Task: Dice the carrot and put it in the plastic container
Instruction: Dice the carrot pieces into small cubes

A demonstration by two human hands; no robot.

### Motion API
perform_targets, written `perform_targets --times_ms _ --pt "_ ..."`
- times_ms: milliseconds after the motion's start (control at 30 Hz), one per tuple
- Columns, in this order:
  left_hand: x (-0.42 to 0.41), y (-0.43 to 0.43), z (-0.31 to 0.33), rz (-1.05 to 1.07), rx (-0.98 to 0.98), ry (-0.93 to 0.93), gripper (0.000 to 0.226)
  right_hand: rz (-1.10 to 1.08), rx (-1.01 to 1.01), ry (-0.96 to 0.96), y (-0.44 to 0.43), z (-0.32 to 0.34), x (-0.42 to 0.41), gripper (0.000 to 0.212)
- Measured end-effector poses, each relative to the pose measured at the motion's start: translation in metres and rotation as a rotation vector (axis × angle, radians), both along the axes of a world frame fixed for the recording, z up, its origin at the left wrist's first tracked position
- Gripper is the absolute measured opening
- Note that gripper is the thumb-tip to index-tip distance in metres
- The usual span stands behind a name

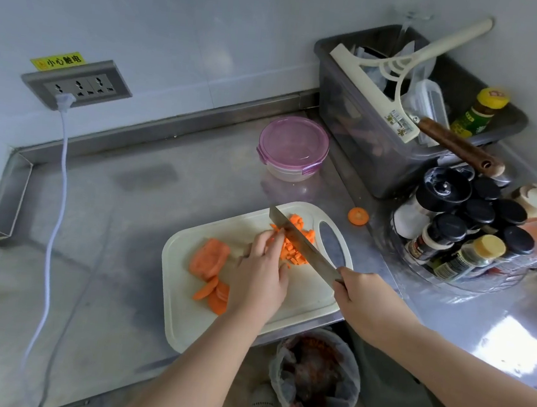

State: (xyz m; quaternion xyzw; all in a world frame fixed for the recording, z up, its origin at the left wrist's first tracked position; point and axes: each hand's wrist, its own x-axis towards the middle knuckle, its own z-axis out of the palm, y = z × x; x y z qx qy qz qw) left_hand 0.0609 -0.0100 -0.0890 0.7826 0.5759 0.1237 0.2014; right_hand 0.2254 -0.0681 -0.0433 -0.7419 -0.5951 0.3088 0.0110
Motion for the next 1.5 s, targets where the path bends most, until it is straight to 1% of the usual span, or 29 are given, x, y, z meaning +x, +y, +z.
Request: perform_targets --times_ms 67,200,333,400,500,533,567,600,667,700,733,767,800,867,900,967,1033,1067,1133,1300,1367,1433,1500 --pt "0.002 0.001 0.002 -0.027 -0.041 0.048 0.062 -0.006 -0.004 0.013 0.001 0.001 0.0 0.033" --pt "0.001 0.003 0.004 -0.002 -0.098 0.076 0.065 -0.025 -0.006 0.03 0.002 0.004 0.0 0.034" --pt "0.002 0.0 0.006 -0.077 -0.038 0.147 0.075 -0.022 0.007 0.03 0.002 0.006 0.001 0.035" --pt "0.005 -0.001 0.005 -0.119 -0.066 0.168 0.075 -0.026 0.008 0.059 0.002 0.005 0.002 0.035" --pt "0.004 0.002 0.002 -0.139 -0.106 0.212 0.064 -0.018 0.024 0.074 0.002 0.003 0.005 0.036" --pt "0.001 0.004 0.003 -0.133 -0.103 0.193 0.059 -0.008 0.041 0.056 0.002 0.002 0.008 0.036" --pt "-0.003 0.007 0.005 -0.1 -0.105 0.117 0.054 0.007 0.059 0.024 0.001 0.0 0.011 0.036" --pt "-0.008 0.01 0.008 -0.023 -0.121 -0.009 0.049 0.028 0.089 -0.013 -0.001 0.0 0.014 0.033" --pt "-0.02 0.023 0.017 0.212 -0.143 -0.298 0.041 0.092 0.169 -0.126 -0.004 0.001 0.023 0.015" --pt "-0.026 0.03 0.023 0.317 -0.121 -0.401 0.038 0.126 0.202 -0.189 -0.006 0.002 0.026 0.016" --pt "-0.03 0.037 0.028 0.376 -0.081 -0.455 0.036 0.167 0.232 -0.252 -0.008 0.003 0.028 0.024" --pt "-0.032 0.043 0.033 0.384 -0.047 -0.481 0.034 0.206 0.254 -0.303 -0.01 0.002 0.03 0.029" --pt "-0.032 0.047 0.038 0.348 -0.033 -0.492 0.034 0.236 0.301 -0.331 -0.012 0.002 0.031 0.031" --pt "-0.026 0.052 0.048 0.182 -0.068 -0.436 0.038 0.289 0.399 -0.372 -0.013 0.001 0.031 0.03" --pt "-0.022 0.054 0.05 0.078 -0.112 -0.367 0.041 0.299 0.432 -0.402 -0.011 0.0 0.031 0.032" --pt "-0.012 0.055 0.049 -0.111 -0.21 -0.207 0.048 0.316 0.459 -0.447 -0.008 -0.002 0.033 0.043" --pt "-0.004 0.056 0.045 -0.205 -0.294 -0.077 0.048 0.336 0.452 -0.497 -0.006 -0.002 0.031 0.048" --pt "0.001 0.055 0.042 -0.224 -0.327 -0.052 0.047 0.345 0.452 -0.503 -0.004 -0.001 0.03 0.048" --pt "0.006 0.056 0.037 -0.221 -0.362 -0.062 0.044 0.357 0.469 -0.486 -0.002 -0.001 0.027 0.048" --pt "0.004 0.065 0.028 -0.058 -0.28 -0.176 0.039 0.377 0.486 -0.475 0.001 0.0 0.026 0.047" --pt "0.003 0.063 0.03 -0.065 -0.298 -0.199 0.041 0.376 0.461 -0.46 -0.001 -0.003 0.027 0.047" --pt "0.001 0.062 0.036 -0.067 -0.311 -0.262 0.041 0.369 0.407 -0.434 -0.003 -0.001 0.024 0.042" --pt "-0.007 0.062 0.041 0.006 -0.272 -0.376 0.04 0.326 0.406 -0.385 -0.002 0.003 0.023 0.033"
